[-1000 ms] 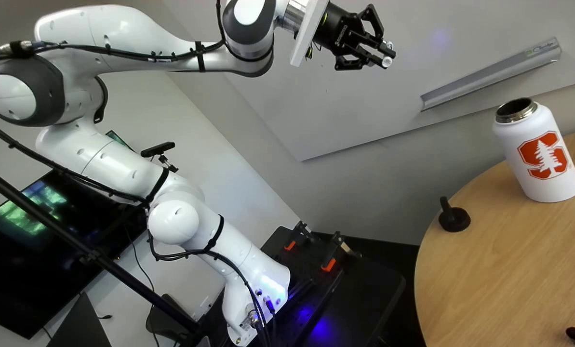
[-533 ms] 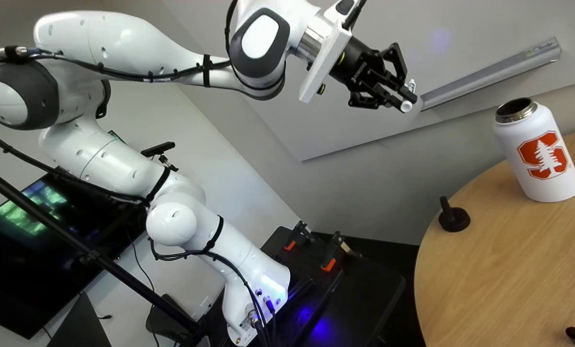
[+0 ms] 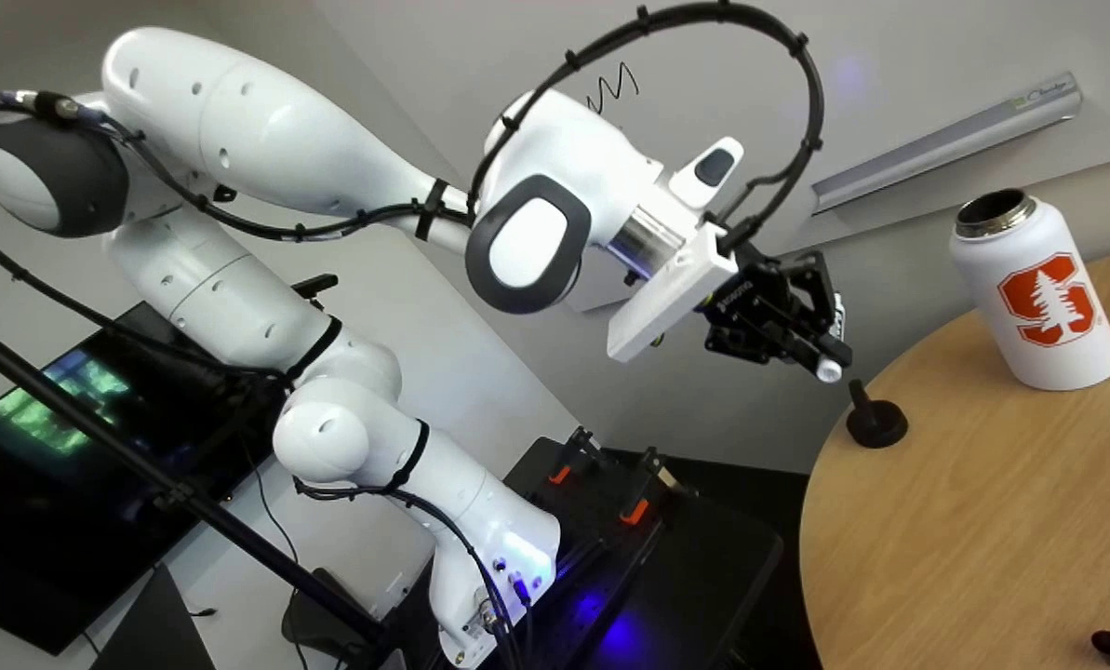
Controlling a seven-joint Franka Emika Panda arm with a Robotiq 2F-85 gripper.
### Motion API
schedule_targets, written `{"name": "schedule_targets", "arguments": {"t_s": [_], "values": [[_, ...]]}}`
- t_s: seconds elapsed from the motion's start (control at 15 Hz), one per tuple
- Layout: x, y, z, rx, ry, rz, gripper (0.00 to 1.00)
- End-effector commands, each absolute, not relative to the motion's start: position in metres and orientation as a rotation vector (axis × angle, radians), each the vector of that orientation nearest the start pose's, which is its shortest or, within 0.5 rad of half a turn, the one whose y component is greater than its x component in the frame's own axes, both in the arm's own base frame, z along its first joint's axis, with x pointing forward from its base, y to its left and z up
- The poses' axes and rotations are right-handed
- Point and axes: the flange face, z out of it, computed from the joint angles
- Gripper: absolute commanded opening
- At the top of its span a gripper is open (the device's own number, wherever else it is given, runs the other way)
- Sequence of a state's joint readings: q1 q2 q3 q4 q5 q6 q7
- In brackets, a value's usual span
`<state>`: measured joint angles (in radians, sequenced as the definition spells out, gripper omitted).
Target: Use the marker to write on the board
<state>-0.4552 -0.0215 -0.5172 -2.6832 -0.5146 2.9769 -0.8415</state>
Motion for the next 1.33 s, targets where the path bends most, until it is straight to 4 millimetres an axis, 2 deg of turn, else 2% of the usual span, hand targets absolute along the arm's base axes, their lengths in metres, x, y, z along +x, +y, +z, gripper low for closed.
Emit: {"name": "schedule_targets", "arguments": {"t_s": [0.0, 0.07, 0.13, 0.2, 0.53, 0.6, 0.73, 0.93, 1.27], "values": [[0.269, -0.354, 0.215, -3.414, -0.668, -0.029, 0.09], [0.275, -0.358, 0.210, -3.429, -0.674, -0.031, 0.07], [0.264, -0.346, 0.224, -3.401, -0.659, -0.045, 0.06], [0.264, -0.347, 0.215, -3.396, -0.664, -0.022, 0.21], [0.266, -0.348, 0.217, -3.400, -0.666, -0.028, 0.21], [0.266, -0.348, 0.217, -3.401, -0.666, -0.029, 0.09], [0.262, -0.352, 0.202, -3.405, -0.666, -0.022, 0.09], [0.252, -0.346, 0.174, -3.372, -0.703, -0.010, 0.09], [0.236, -0.345, 0.124, -3.392, -0.654, -0.110, 0.09]]}}
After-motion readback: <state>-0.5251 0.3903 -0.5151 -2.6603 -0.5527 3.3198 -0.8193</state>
